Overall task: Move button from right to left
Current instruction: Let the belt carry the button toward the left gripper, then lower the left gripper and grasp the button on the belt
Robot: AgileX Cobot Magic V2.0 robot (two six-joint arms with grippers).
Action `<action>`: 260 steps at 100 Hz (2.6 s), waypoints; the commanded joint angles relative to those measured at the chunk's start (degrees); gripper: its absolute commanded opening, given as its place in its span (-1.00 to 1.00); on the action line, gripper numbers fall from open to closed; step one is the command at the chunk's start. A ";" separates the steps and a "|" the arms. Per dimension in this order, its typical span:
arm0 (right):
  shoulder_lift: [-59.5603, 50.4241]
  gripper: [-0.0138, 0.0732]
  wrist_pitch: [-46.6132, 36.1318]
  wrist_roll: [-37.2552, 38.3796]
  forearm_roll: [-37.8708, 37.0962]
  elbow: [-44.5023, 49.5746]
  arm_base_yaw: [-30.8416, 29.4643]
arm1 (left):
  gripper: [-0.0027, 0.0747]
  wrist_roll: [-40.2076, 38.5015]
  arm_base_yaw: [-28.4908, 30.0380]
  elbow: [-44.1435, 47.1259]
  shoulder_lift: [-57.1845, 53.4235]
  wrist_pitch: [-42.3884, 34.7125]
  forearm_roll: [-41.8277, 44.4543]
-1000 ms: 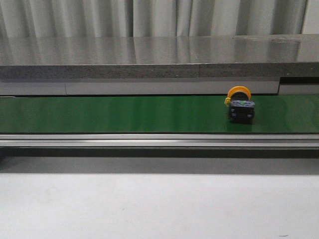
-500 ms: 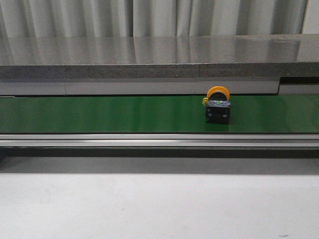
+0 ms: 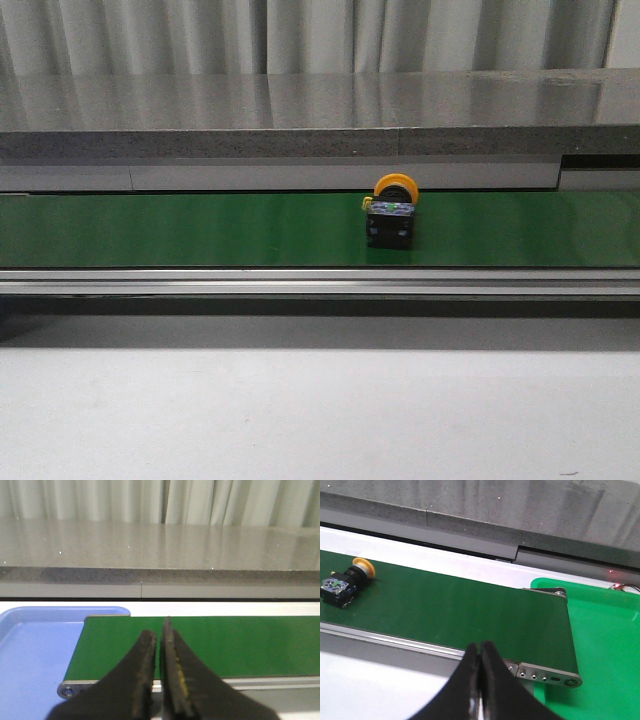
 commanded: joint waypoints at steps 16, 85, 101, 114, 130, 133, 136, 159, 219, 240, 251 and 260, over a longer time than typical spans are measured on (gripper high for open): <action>0.39 -0.84 -4.10 -0.44 0.14 -1.38 0.03 | -0.92 -0.62 -0.30 -18.07 17.94 11.44 -0.93; 0.39 -0.84 -4.10 -0.44 0.14 -1.38 0.03 | -0.90 -0.39 -0.30 -35.13 43.77 31.14 -1.90; 0.39 -0.84 -4.10 -0.44 0.14 -1.38 0.03 | -0.50 -0.22 -0.30 -35.13 44.25 32.02 -2.17; 0.39 -0.84 -4.10 -0.44 0.14 -1.38 0.03 | 0.18 -0.22 -0.30 -35.13 44.25 31.89 -2.17; 0.39 -0.84 -4.10 -0.44 0.14 -1.38 0.03 | 0.65 -0.22 -0.30 -35.13 44.25 31.12 -2.17; 0.39 -0.84 -4.10 -0.44 0.14 -1.38 0.03 | 0.65 -0.22 -0.30 -35.13 44.25 31.14 -2.83; 0.39 -0.84 -4.10 -0.44 0.14 -1.38 0.03 | 0.65 -0.22 -0.30 -35.13 44.25 31.14 -3.61; 0.39 -0.84 -4.10 -0.44 0.14 -1.38 0.03 | 0.65 -0.22 -1.99 -36.45 46.15 31.10 -6.29; 0.39 -0.84 -4.10 -0.44 0.14 -1.38 0.03 | 0.65 0.00 -13.15 -54.90 70.83 27.65 -2.87; 0.39 -0.84 -4.10 -0.44 0.14 -1.38 0.03 | 0.65 0.00 -13.69 -60.34 79.72 27.28 -1.18; 0.39 -0.84 -4.10 -0.44 0.14 -1.38 0.03 | 0.65 0.00 -13.78 -61.93 82.91 27.28 -1.07; 0.39 -0.84 -4.10 -0.44 0.14 -1.38 0.03 | 0.65 0.00 -13.78 -62.20 84.46 27.01 -0.96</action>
